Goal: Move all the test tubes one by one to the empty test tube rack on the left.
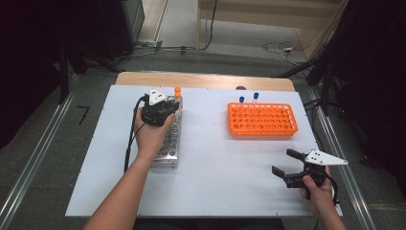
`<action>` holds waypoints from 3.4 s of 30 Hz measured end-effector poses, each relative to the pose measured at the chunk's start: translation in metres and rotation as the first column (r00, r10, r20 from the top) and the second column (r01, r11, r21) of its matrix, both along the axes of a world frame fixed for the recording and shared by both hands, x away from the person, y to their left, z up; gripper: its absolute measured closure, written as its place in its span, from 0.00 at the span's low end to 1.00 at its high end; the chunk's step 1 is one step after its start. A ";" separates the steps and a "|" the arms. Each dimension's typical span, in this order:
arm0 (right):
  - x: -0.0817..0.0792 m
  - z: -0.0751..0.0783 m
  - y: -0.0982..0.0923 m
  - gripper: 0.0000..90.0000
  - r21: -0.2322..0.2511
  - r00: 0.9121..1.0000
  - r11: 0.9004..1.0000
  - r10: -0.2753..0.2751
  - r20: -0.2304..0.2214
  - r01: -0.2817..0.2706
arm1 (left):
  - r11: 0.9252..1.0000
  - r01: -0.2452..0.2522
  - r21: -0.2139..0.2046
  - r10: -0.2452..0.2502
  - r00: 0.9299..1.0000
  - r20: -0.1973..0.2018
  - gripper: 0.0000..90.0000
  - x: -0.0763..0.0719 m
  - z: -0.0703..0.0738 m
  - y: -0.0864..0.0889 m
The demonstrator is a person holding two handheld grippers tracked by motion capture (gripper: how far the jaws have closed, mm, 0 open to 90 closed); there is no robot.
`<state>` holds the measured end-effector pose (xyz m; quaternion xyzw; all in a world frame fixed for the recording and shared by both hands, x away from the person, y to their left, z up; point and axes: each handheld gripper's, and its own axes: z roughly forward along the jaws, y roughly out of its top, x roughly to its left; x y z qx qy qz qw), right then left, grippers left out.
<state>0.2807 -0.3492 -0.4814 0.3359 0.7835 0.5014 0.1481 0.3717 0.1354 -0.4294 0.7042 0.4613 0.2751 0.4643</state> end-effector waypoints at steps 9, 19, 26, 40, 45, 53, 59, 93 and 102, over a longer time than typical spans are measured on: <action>0.004 -0.002 0.000 0.02 0.015 1.000 1.000 -0.007 -0.004 0.007 | 1.000 -0.004 -0.013 0.003 1.000 -0.027 0.78 0.001 0.000 0.004; 0.008 -0.005 0.006 0.02 0.019 1.000 1.000 0.010 -0.018 -0.010 | 0.993 0.041 -0.111 -0.040 0.999 0.015 0.40 -0.017 0.009 -0.004; 0.013 -0.003 0.013 0.02 0.003 0.999 1.000 -0.010 -0.030 0.010 | 0.986 0.068 -0.154 -0.064 0.997 0.034 0.13 -0.041 0.012 0.003; 0.021 0.013 0.039 0.02 -0.003 0.999 1.000 -0.006 -0.044 0.006 | 0.972 0.139 -0.188 -0.129 0.989 0.068 0.00 -0.092 0.012 0.014; 0.030 0.024 0.047 0.02 -0.009 1.000 1.000 -0.002 -0.031 0.002 | 0.966 0.162 -0.202 -0.151 0.986 0.071 0.00 -0.107 0.008 0.016; 0.055 0.034 0.053 0.02 -0.024 0.999 0.999 -0.029 -0.018 0.028 | 0.965 0.177 -0.192 -0.170 0.984 0.055 0.00 -0.120 -0.006 0.016; 0.076 0.037 0.057 0.03 -0.014 0.998 0.998 -0.054 -0.031 0.054 | 0.965 0.171 -0.201 -0.165 0.985 0.046 0.00 -0.125 -0.013 0.019; 0.165 0.009 0.107 0.67 -0.054 0.904 0.905 -0.425 -0.054 0.422 | 0.956 0.178 -0.235 -0.176 0.984 0.031 0.00 -0.126 -0.020 0.019; 0.169 0.011 0.119 0.83 -0.122 0.878 0.873 -0.478 -0.019 0.472 | 0.954 0.182 -0.237 -0.182 0.983 0.023 0.00 -0.124 -0.023 0.018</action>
